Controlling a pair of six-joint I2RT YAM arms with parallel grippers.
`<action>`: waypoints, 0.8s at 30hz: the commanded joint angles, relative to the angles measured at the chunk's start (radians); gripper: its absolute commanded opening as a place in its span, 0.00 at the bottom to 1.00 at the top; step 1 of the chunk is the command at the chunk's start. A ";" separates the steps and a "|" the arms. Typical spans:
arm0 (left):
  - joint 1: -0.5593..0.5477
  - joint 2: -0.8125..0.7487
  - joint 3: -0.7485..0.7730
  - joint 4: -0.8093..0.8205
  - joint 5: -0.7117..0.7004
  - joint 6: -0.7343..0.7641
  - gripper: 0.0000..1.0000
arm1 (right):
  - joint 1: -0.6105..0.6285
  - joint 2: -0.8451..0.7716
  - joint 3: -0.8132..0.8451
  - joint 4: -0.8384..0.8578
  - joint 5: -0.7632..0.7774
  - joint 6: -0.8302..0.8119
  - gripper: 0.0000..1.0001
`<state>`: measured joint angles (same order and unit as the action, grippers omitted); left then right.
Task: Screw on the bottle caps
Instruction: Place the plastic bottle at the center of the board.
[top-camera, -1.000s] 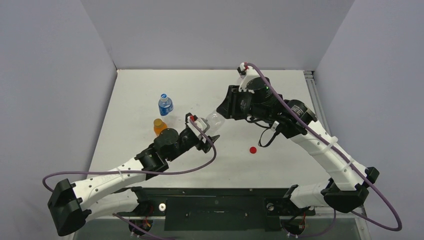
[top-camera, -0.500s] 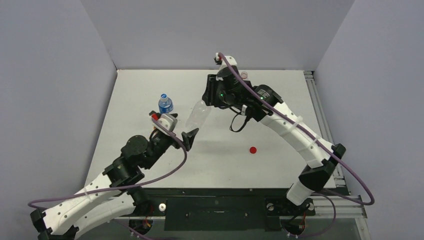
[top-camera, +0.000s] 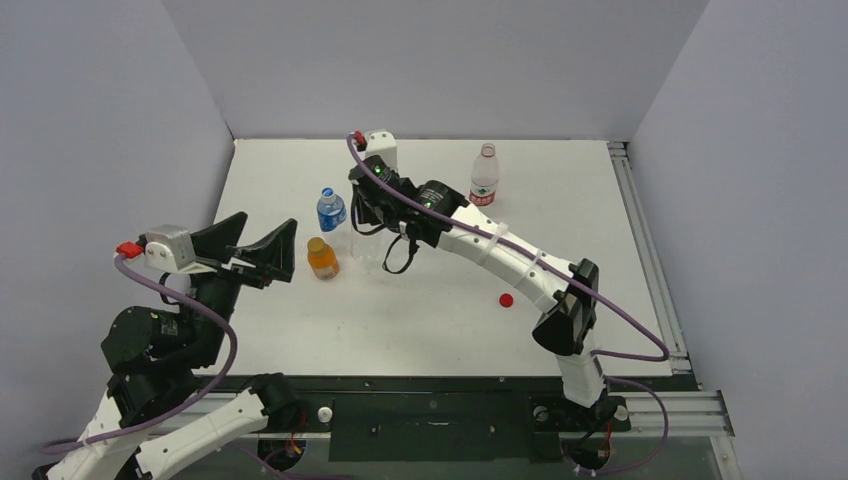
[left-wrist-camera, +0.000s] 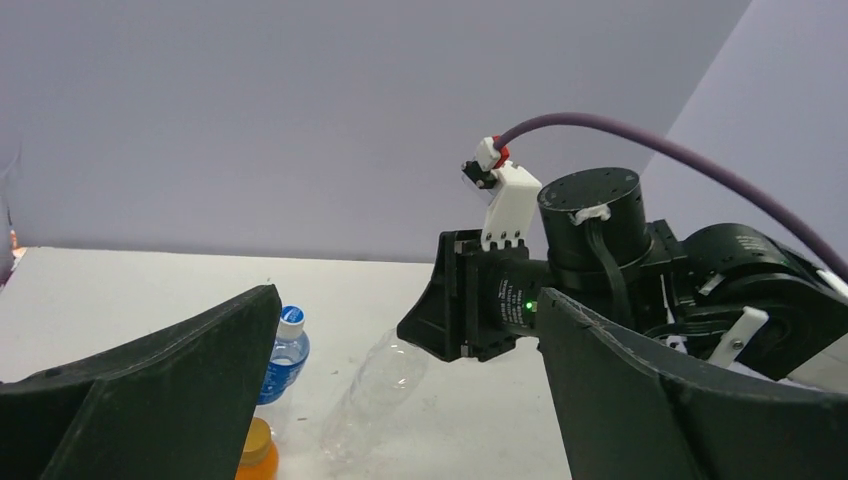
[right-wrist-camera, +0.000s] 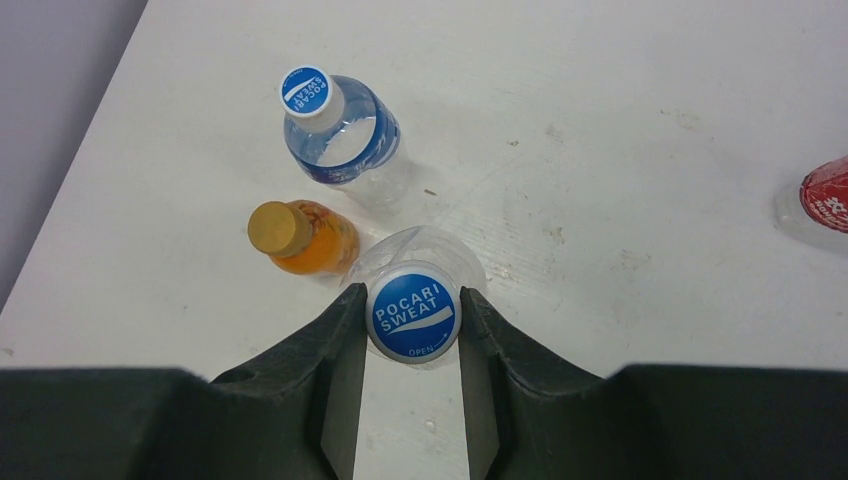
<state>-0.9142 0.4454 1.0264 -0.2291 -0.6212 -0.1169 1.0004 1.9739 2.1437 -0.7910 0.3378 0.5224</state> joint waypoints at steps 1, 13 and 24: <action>0.005 -0.007 0.056 -0.093 -0.057 -0.025 0.96 | 0.020 0.032 0.055 0.093 0.098 -0.038 0.00; 0.004 -0.012 0.082 -0.107 -0.045 -0.008 0.96 | 0.041 0.136 0.098 0.126 0.121 -0.058 0.00; 0.002 -0.014 0.074 -0.101 -0.063 0.013 0.96 | 0.053 0.189 0.107 0.134 0.125 -0.064 0.00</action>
<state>-0.9146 0.4362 1.0725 -0.3363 -0.6617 -0.1211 1.0420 2.1574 2.2013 -0.6895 0.4305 0.4744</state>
